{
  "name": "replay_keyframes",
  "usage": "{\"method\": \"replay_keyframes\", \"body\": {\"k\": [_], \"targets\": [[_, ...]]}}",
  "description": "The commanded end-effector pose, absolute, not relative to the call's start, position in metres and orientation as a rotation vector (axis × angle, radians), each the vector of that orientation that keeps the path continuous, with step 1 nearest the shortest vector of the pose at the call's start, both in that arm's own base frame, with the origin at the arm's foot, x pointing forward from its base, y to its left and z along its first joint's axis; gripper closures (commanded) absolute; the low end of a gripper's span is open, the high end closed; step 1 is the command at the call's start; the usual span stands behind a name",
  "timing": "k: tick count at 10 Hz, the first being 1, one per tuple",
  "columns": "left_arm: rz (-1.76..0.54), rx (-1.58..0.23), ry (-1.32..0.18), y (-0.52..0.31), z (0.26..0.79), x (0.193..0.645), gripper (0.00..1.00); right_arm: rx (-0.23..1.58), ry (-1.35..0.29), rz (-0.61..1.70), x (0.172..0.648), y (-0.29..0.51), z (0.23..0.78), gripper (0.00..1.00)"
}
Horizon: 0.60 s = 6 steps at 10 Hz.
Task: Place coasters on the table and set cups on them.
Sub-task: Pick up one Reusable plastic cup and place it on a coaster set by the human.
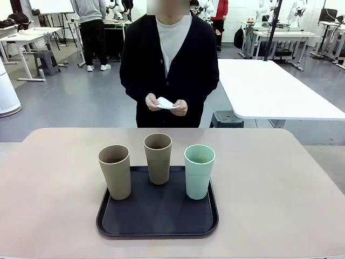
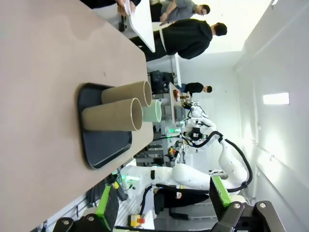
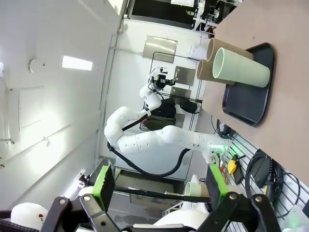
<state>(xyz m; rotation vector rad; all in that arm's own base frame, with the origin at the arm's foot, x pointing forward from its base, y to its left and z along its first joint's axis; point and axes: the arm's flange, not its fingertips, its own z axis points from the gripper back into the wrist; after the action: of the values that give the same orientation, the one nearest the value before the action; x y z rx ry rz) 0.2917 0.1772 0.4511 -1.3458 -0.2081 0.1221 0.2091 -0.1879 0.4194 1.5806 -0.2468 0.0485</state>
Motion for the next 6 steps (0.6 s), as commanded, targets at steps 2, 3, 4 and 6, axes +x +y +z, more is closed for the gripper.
{"method": "replay_keyframes", "body": {"k": [2,3,4,6], "targets": [[0.128,-1.357,-0.213,0.1817,0.4517,0.2891,0.00,1.588,-0.259,0.032,0.2069,-0.1931,0.4169,0.00],[0.128,-1.357,-0.213,0.1817,0.4517,0.2891,0.00,1.588,-0.259,0.032,0.2069,-0.1931,0.4169,0.00],[0.128,-1.357,-0.213,0.1817,0.4517,0.2891,0.00,1.588,-0.259,0.032,0.2069,-0.1931,0.4169,0.00],[0.128,-1.357,-0.213,0.1817,0.4517,0.2891,0.00,1.588,-0.259,0.032,0.2069,-0.1931,0.4169,0.00]]}}
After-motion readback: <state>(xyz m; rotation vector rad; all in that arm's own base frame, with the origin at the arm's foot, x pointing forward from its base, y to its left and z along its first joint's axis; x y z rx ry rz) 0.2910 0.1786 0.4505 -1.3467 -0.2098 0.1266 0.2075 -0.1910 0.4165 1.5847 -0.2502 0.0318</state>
